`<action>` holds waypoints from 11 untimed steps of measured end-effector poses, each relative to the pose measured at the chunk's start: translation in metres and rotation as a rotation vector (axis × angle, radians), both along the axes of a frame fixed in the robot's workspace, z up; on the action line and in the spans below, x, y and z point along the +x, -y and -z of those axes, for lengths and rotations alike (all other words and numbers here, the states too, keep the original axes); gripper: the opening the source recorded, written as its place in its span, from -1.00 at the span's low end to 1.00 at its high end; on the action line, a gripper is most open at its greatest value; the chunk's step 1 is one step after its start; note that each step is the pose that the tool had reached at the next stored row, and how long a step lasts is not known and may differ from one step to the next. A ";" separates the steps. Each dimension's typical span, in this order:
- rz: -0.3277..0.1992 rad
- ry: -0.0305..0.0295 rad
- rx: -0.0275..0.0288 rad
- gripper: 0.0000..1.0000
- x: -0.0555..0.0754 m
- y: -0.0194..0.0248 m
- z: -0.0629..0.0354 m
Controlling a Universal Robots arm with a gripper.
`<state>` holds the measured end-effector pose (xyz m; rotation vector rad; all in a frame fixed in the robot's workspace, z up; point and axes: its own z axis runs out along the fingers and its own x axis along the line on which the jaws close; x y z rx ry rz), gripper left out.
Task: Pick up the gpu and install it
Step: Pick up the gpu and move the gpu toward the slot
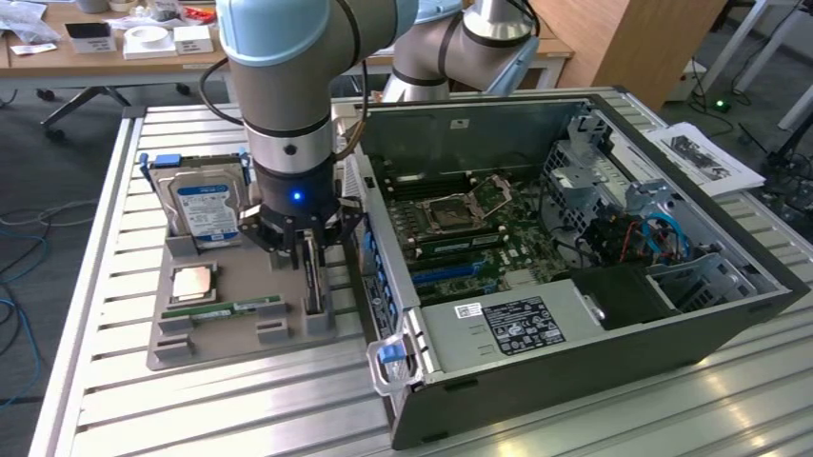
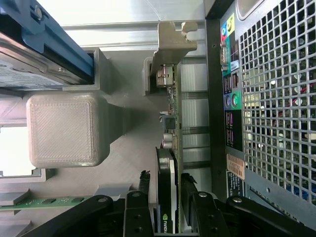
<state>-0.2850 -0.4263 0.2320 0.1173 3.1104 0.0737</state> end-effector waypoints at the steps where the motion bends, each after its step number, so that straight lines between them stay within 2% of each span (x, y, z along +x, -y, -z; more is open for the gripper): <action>1: 0.000 0.0000 0.0000 -0.23 0.000 0.0000 0.0000; 9: 0.000 0.0000 0.0000 -0.23 0.000 0.0000 0.0000; 10: 0.000 0.0000 0.0001 -0.26 0.000 0.0000 0.0000; 11: 0.000 -0.0001 0.0001 -0.39 0.000 0.0000 0.0000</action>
